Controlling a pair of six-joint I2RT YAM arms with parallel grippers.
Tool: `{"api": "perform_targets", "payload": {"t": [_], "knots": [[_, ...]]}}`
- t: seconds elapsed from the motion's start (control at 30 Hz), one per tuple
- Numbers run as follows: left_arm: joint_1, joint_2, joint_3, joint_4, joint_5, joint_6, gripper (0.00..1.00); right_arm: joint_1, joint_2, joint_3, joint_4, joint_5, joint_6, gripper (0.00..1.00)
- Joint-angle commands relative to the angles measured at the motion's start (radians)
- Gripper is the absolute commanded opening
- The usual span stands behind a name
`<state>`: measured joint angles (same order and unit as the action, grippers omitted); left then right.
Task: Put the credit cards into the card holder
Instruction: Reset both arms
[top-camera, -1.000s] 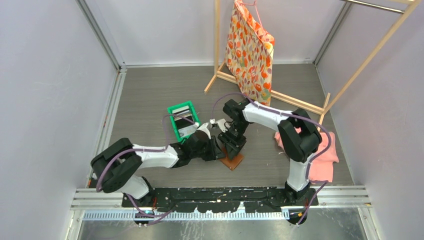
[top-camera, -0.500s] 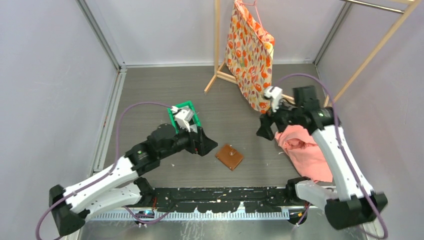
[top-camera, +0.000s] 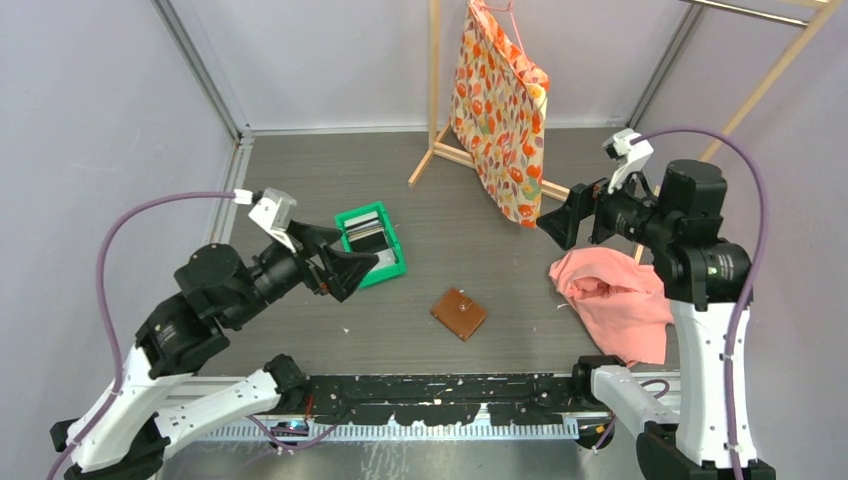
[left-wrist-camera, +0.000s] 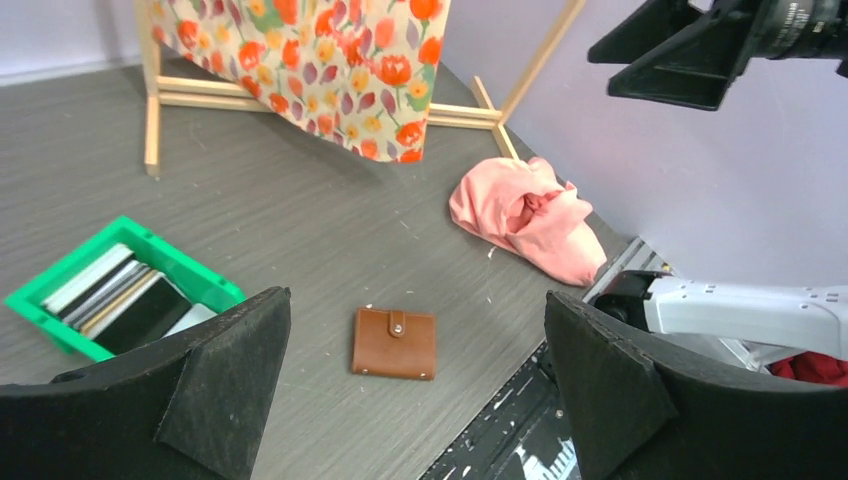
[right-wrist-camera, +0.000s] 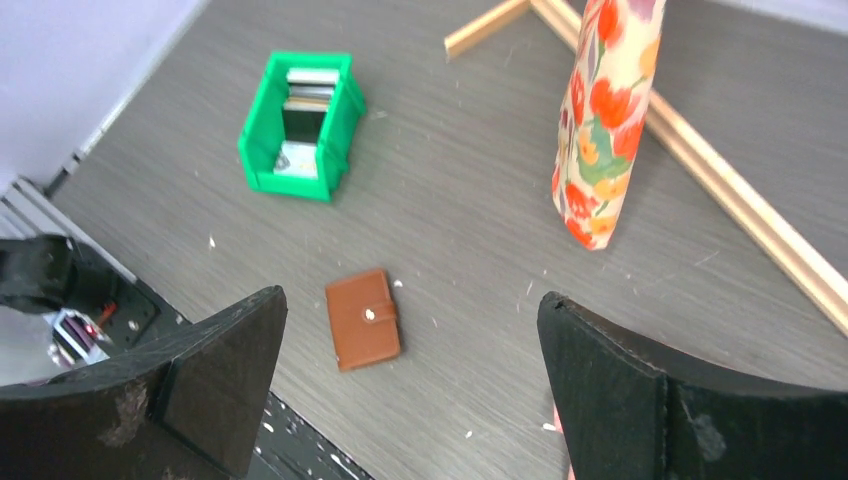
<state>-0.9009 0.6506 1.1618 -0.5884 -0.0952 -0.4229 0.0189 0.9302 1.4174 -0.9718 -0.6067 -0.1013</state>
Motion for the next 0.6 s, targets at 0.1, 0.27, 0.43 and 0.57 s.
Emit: {"api": "perform_targets", "payload": {"t": [0.1, 0.27, 0.43, 0.57], "knots": [[0.007, -0.040, 0.064, -0.174, -0.041, 0.039, 1.00, -0.006, -0.032, 0.130, 0.005, 0.074, 0.162, 1.00], [0.007, -0.062, 0.063, -0.193, -0.031, 0.029, 1.00, -0.006, -0.038, 0.166, -0.024, 0.093, 0.144, 1.00], [0.007, -0.082, 0.040, -0.182, -0.017, 0.018, 1.00, -0.005, -0.037, 0.160, -0.024, 0.057, 0.143, 1.00], [0.007, -0.085, 0.025, -0.173, -0.012, 0.016, 1.00, -0.033, -0.037, 0.155, -0.021, 0.046, 0.143, 1.00]]}}
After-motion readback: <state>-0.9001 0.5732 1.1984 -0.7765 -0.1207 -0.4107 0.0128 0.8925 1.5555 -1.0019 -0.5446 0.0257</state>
